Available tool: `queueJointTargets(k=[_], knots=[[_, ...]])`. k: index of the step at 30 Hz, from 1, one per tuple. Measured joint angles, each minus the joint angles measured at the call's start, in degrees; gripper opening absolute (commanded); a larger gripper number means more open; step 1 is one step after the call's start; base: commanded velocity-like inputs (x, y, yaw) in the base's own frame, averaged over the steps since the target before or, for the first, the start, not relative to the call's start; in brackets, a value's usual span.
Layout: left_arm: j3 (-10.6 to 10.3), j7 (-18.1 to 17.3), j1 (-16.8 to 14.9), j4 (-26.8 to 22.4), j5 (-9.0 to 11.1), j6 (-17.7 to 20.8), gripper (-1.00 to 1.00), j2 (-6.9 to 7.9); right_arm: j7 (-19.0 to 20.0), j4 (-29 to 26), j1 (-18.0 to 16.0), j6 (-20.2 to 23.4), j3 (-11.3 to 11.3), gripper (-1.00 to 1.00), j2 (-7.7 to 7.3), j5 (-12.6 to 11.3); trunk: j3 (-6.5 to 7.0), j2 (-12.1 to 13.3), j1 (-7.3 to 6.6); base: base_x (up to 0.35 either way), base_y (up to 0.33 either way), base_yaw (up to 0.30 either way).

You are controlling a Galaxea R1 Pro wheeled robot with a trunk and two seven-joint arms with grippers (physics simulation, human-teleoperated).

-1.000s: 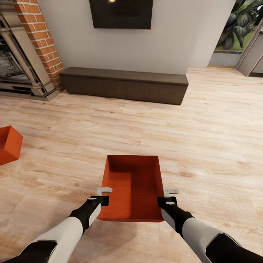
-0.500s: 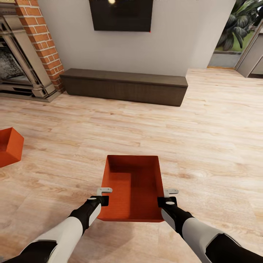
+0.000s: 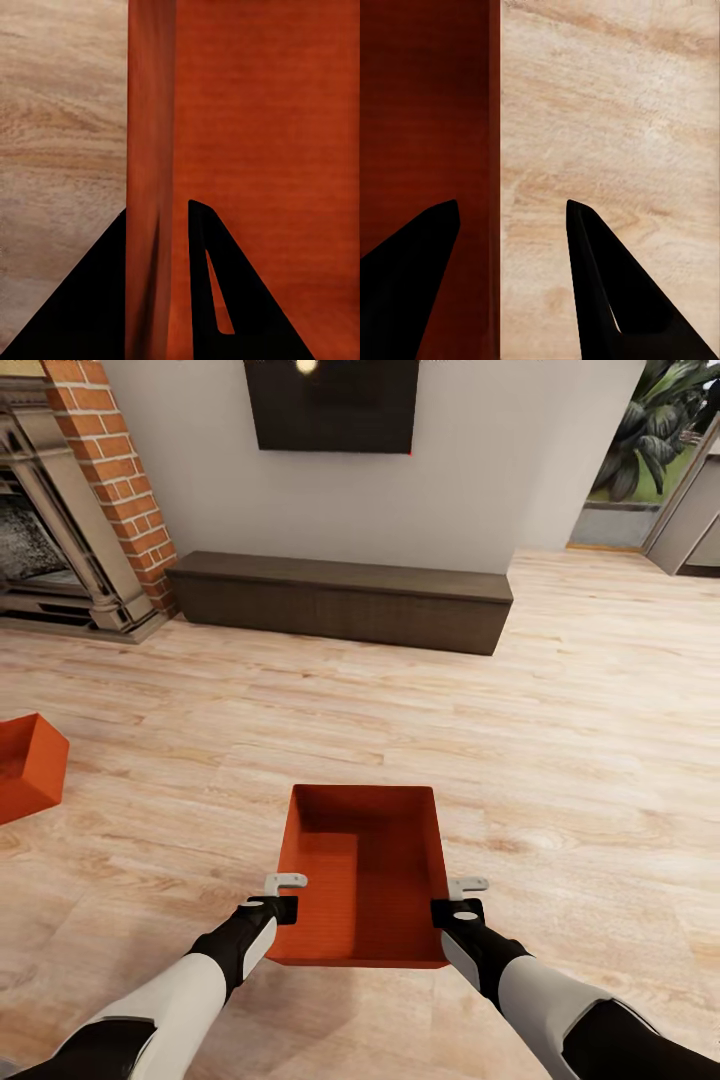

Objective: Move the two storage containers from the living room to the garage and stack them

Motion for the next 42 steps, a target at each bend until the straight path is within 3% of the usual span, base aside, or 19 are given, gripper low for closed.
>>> queueJointTargets(k=[42], knots=[[-0.3,-0.1,0.0,-0.1,0.3,0.0,-1.00,0.15,-0.4,-0.2,0.0,-0.1,0.8,-1.00,0.07,-0.9,7.54,16.8,-9.23,0.000,0.000,0.000]])
